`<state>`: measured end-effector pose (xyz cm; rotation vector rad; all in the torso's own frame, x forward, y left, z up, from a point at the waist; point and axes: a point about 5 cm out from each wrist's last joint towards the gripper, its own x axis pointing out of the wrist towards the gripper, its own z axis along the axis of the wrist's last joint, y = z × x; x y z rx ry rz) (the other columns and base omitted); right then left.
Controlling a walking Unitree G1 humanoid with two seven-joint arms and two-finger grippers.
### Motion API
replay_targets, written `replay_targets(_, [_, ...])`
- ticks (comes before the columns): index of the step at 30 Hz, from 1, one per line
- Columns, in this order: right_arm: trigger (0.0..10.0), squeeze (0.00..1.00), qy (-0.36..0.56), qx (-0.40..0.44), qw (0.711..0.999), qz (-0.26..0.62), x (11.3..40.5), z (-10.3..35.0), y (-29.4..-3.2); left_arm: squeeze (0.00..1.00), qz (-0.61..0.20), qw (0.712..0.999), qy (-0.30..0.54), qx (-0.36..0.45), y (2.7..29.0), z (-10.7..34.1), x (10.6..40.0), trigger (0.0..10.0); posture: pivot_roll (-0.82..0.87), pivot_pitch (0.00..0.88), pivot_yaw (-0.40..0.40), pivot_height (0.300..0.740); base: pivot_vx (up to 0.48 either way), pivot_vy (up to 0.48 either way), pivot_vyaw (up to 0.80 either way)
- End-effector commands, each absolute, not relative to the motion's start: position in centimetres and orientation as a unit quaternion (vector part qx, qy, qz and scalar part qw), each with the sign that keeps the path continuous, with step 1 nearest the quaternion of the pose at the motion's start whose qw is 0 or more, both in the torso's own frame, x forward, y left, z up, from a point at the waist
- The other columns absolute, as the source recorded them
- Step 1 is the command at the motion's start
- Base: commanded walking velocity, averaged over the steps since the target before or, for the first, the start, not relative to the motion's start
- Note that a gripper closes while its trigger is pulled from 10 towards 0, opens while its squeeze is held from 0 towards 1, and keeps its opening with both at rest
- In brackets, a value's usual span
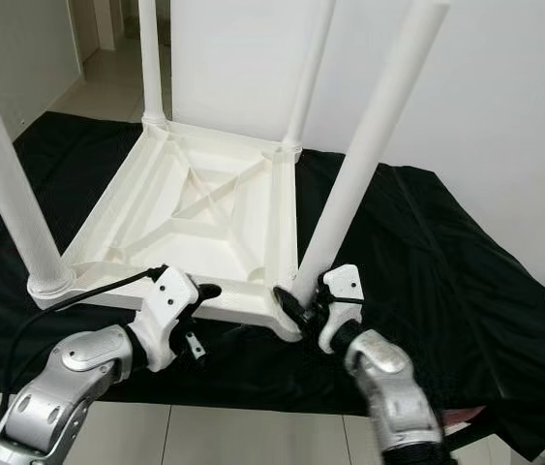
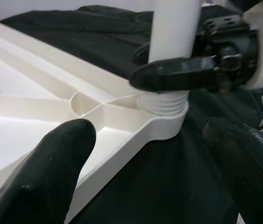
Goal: Building children table
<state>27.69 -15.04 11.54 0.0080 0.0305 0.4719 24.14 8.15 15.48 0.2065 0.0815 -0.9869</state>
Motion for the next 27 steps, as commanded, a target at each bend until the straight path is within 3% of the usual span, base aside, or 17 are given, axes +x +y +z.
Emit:
replay_targets(1, [0.0,0.00,0.043,-0.029,0.981,0.188,27.6,10.7,-16.3,0.00,-0.428,0.897,0.027,0.105,8.2,15.7,24.5,10.0,0.00,0.000,-0.139,0.740,0.000,0.000,0.00])
replay_targets(4, [0.0,0.00,0.053,-0.002,0.991,0.119,27.5,10.4,-15.0,0.00,-0.409,0.904,0.006,0.124,7.8,16.0,25.0,10.0,0.00,0.000,-0.140,0.740,0.000,0.000,0.00])
replay_targets(8, [0.0,0.00,0.033,0.018,0.991,0.132,27.2,11.0,-13.1,0.00,-0.404,0.906,0.005,0.126,7.8,16.1,25.1,10.0,0.01,0.000,-0.138,0.740,0.000,0.000,0.00])
replay_targets(9, [4.9,0.00,0.020,0.027,0.988,0.150,27.0,11.3,-12.4,0.00,-0.404,0.906,0.005,0.126,7.8,16.1,25.1,10.0,0.01,0.000,-0.138,0.740,0.000,0.000,0.00])
replay_targets(10, [10.0,1.00,0.002,0.030,0.984,0.175,26.9,11.9,-12.2,0.00,-0.405,0.906,0.005,0.125,7.8,16.2,25.1,10.0,0.00,0.000,-0.134,0.740,0.000,0.000,0.00])
replay_targets(18, [10.0,0.98,-0.025,0.008,0.962,0.273,27.1,13.7,-14.7,0.00,-0.437,0.892,0.010,0.115,7.3,16.4,24.7,10.0,-0.01,0.000,-0.129,0.740,0.000,0.000,0.00])
replay_targets(19, [10.0,0.00,-0.023,-0.011,0.956,0.292,27.6,13.9,-15.7,0.00,-0.450,0.886,0.015,0.113,7.2,16.3,24.5,10.0,-0.01,0.000,-0.127,0.740,0.000,0.000,0.00])
replay_targets(22, [10.0,0.00,-0.017,-0.026,0.948,0.317,28.0,13.9,-16.3,0.00,-0.454,0.883,0.021,0.116,7.1,16.0,24.4,10.0,-0.02,0.000,-0.126,0.740,0.000,0.000,0.00])
replay_targets(23, [9.0,0.00,-0.005,-0.041,0.940,0.339,28.3,13.6,-16.6,0.00,-0.454,0.883,0.025,0.118,7.1,15.8,24.4,10.0,-0.02,0.000,-0.128,0.740,0.000,0.000,0.00])
replay_targets(24, [9.0,0.00,-0.005,-0.041,0.940,0.339,28.3,13.6,-16.6,0.00,-0.454,0.883,0.025,0.118,7.1,15.8,24.4,10.0,-0.02,0.000,-0.128,0.740,0.000,0.000,0.00])
replay_targets(25, [0.0,0.00,0.002,-0.043,0.939,0.342,28.5,13.4,-16.5,0.00,-0.448,0.885,0.029,0.127,7.2,15.6,24.5,10.0,0.00,0.000,-0.147,0.740,0.000,0.000,0.00])
replay_targets(27, [0.0,0.00,0.006,-0.040,0.939,0.340,28.4,13.2,-16.2,0.00,-0.441,0.888,0.031,0.129,7.4,15.6,24.6,10.0,0.00,0.000,-0.147,0.740,0.000,0.000,0.00])
